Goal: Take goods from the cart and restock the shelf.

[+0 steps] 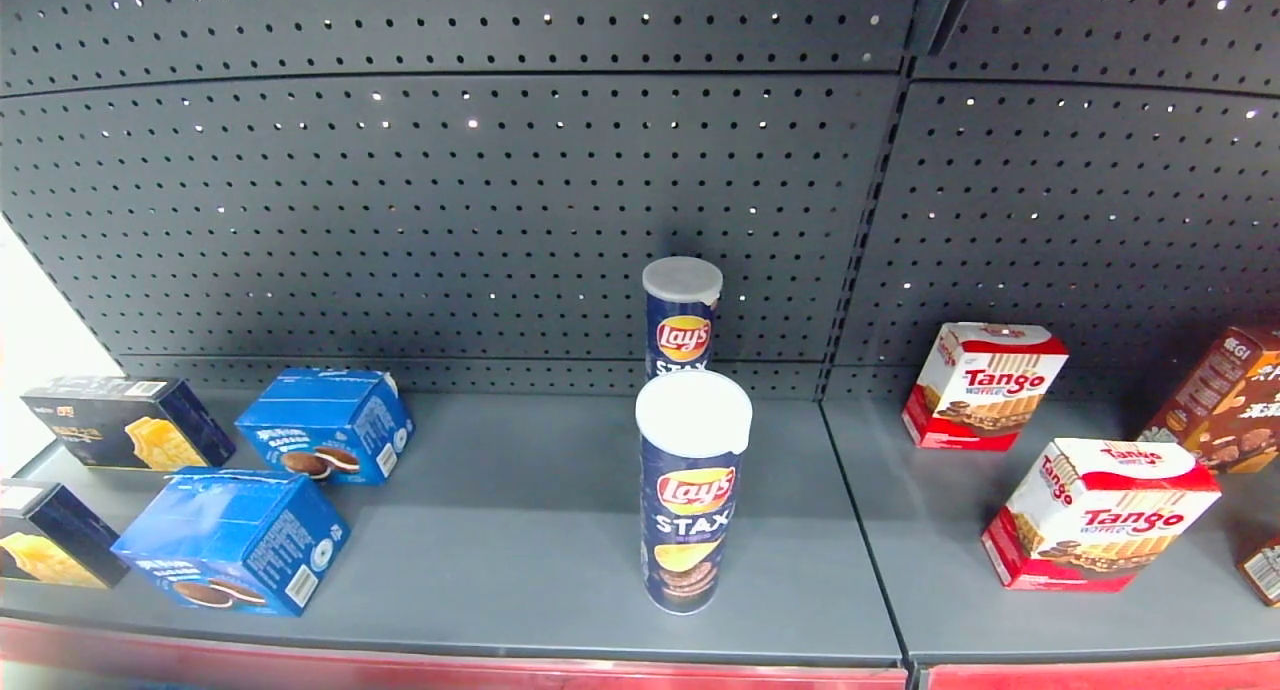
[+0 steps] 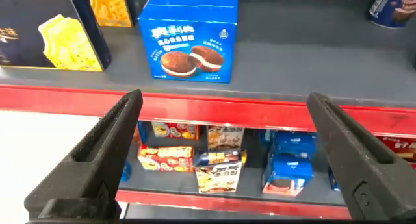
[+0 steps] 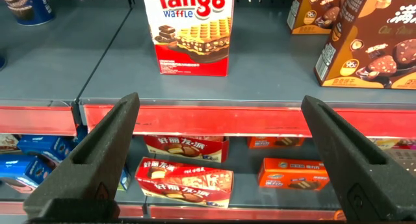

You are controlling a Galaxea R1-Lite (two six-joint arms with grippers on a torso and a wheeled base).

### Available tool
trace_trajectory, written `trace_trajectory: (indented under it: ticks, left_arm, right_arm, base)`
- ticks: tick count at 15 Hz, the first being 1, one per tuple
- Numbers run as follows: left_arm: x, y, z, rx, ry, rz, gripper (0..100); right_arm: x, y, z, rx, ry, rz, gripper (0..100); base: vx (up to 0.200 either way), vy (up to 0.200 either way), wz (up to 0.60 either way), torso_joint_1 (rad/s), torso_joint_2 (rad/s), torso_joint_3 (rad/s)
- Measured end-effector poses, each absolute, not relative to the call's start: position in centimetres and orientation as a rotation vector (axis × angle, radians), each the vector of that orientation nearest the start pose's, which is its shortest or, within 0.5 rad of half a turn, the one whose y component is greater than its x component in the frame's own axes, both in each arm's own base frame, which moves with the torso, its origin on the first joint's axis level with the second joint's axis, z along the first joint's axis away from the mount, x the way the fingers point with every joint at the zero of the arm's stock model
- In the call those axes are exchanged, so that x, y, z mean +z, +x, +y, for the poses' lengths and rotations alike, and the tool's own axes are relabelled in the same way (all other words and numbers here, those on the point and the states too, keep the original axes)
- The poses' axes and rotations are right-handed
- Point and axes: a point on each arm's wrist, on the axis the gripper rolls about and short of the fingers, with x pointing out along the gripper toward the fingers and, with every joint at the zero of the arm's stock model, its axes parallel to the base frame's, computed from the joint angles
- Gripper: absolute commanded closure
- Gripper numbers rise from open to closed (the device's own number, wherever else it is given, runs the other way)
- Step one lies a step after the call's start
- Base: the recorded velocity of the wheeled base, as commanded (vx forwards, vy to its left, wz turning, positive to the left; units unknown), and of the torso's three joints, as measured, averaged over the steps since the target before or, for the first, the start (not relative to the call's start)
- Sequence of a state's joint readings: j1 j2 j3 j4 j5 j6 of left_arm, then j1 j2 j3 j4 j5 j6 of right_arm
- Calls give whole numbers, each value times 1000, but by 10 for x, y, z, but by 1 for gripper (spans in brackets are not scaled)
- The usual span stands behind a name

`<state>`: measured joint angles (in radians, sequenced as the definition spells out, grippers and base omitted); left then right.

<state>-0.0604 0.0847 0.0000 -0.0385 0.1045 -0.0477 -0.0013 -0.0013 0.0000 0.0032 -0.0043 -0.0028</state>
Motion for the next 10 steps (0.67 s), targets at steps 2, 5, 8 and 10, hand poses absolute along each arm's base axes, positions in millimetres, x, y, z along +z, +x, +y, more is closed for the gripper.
trace_trajectory:
  ticks: [2, 5, 8, 10]
  left_arm:
    - [81, -17, 3, 53, -42, 40, 0]
    - [77, -20, 1, 27, 17, 34, 0]
    - [76, -22, 1, 30, 11, 10, 0]
    - [76, -23, 1, 32, -11, 4, 0]
  right_arm:
    - [75, -23, 0, -6, -3, 2, 0]
    - [75, -23, 0, -7, -3, 2, 0]
    - [75, -23, 0, -7, -3, 2, 0]
    - [75, -23, 0, -6, -3, 2, 0]
  base:
    - [0, 0, 0, 0, 0, 0]
    - [0, 0, 0, 0, 0, 0]
    - [0, 0, 0, 0, 0, 0]
    - [0, 0, 0, 0, 0, 0]
